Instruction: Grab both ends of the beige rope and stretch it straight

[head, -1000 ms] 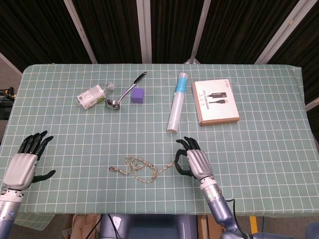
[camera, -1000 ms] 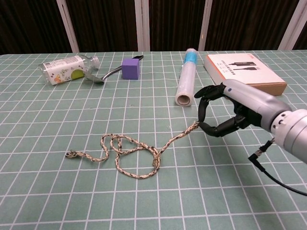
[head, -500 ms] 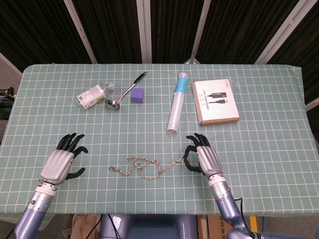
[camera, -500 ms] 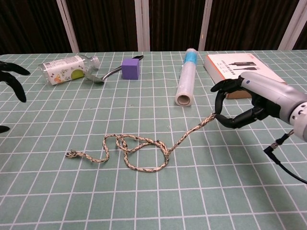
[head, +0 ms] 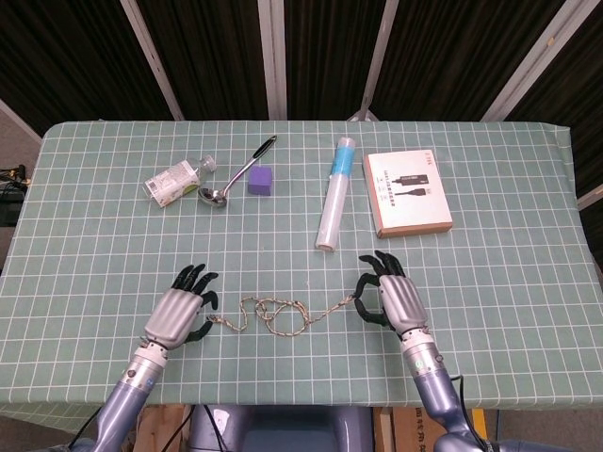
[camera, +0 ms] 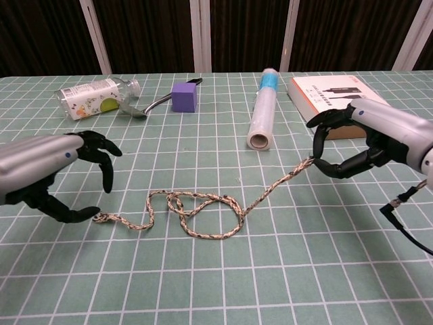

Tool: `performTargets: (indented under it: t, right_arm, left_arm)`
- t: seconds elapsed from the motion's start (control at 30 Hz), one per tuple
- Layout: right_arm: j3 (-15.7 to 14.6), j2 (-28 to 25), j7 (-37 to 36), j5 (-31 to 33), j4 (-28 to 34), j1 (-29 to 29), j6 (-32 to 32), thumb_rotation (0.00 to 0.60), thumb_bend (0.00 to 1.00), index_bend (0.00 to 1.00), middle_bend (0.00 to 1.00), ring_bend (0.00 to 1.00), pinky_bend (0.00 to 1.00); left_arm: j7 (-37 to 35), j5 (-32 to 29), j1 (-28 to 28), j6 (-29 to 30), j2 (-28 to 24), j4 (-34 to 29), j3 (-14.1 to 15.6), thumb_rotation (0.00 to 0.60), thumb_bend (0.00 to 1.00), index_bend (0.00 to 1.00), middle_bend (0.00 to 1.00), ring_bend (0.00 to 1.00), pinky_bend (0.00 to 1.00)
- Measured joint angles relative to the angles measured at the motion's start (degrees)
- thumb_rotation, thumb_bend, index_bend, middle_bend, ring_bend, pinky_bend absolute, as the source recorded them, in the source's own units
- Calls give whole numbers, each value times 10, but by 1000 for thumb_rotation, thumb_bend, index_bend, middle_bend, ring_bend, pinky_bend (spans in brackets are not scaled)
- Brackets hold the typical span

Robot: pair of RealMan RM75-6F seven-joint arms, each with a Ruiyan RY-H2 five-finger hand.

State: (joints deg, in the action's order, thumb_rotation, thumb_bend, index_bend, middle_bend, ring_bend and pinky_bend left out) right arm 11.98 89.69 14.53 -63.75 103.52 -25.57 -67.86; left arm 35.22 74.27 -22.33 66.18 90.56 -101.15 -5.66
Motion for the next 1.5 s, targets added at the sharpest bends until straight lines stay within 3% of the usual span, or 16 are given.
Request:
performTargets:
  t: [0.4,1.5]
  right_arm:
    - [0,-11,-10,0,-1,0,-2,600,480,698,195,0,0]
    - [-4,-14,-15,6,-2,-1,-10,600,480,698,195,0,0]
  left_arm:
    - [37,-52,-23,-5,67,45,0,600,421,517,147,0,0]
    - [26,-63,-36,12,82,53,16,600,484,559,163,0,0]
